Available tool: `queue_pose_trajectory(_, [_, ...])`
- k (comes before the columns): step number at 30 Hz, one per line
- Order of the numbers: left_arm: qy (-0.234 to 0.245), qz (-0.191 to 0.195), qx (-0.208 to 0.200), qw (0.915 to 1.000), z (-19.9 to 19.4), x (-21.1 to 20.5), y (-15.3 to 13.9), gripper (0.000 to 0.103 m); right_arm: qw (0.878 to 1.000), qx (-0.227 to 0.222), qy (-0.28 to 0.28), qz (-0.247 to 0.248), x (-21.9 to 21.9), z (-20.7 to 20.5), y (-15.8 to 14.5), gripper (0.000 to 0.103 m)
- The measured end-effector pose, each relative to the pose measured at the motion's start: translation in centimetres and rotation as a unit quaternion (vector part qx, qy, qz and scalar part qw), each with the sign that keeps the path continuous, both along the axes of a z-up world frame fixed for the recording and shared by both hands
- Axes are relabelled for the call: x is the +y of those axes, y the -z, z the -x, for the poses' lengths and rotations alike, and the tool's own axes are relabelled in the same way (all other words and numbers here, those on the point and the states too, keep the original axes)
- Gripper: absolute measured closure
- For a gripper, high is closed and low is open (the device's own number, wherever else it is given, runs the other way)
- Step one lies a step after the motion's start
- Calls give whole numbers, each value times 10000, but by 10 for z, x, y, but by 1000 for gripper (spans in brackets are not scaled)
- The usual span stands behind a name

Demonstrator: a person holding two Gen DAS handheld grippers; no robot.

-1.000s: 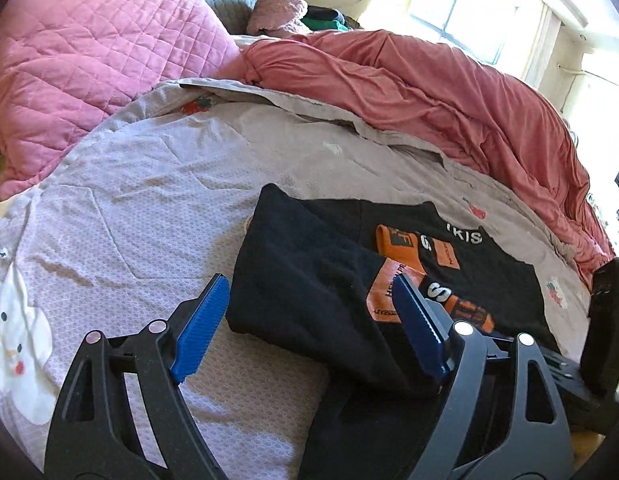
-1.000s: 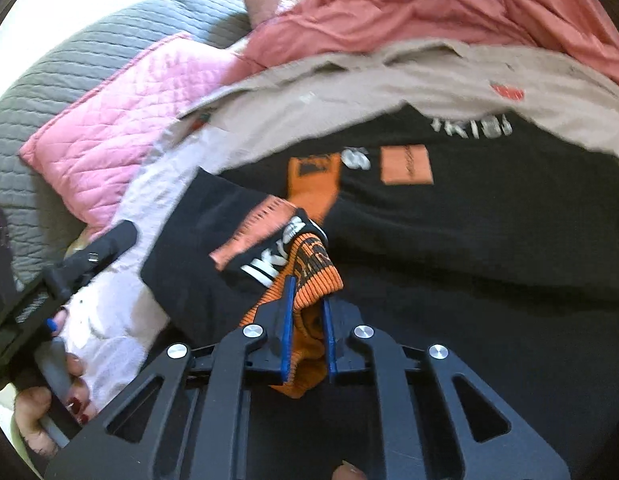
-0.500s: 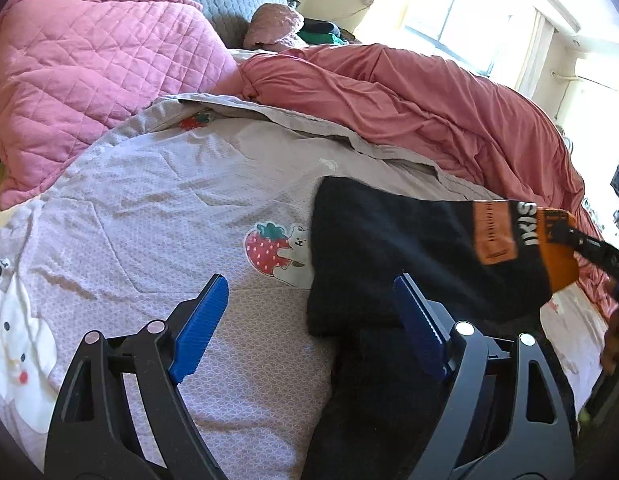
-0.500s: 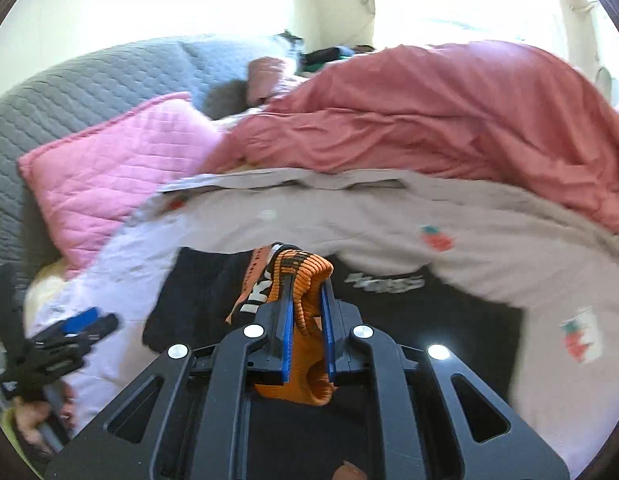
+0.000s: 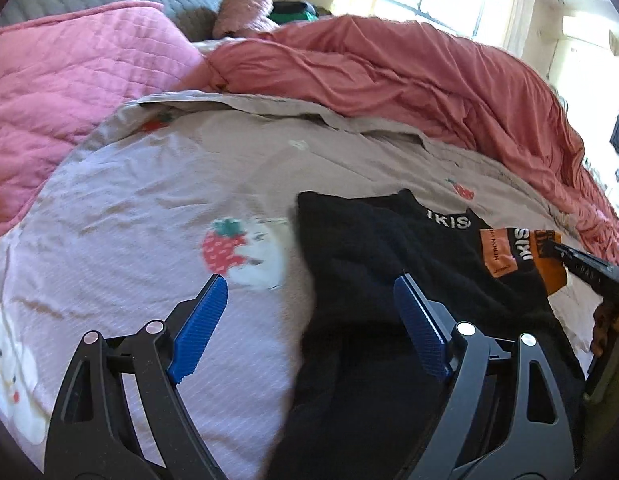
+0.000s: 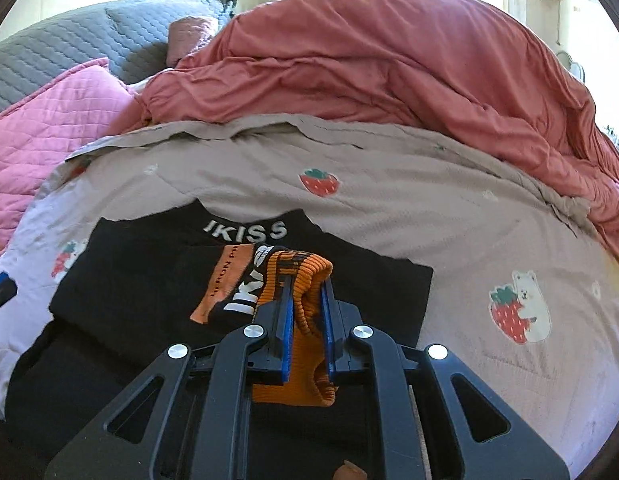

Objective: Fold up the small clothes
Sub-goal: 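Lay the cuff flat on the shirt body and open the right tool, then position both open tools over the hem of the folded shirt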

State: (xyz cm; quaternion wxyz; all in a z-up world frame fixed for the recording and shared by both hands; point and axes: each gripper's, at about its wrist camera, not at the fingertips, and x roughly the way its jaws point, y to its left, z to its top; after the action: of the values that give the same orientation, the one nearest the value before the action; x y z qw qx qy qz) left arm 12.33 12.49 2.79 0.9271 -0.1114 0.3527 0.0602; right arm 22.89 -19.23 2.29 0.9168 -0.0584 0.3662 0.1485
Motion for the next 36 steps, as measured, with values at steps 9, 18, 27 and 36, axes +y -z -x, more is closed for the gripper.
queue_pose_trajectory(9, [351, 29, 510, 9981, -73, -41, 36, 25, 9994, 218, 156, 236, -8, -14, 16, 92])
queue_pose_trajectory(18, [485, 558, 866, 9935, -77, -22, 73, 20, 9943, 791, 531, 485, -14, -29, 62, 90])
queue_pose_trajectory(27, [450, 630, 458, 9959, -56, -18, 51, 20, 9943, 599, 872, 94, -31, -18, 41, 80])
queue_pose_trajectory(36, [926, 50, -79, 9957, -38, -53, 20, 29, 9993, 353, 22, -121, 9, 24, 24, 73])
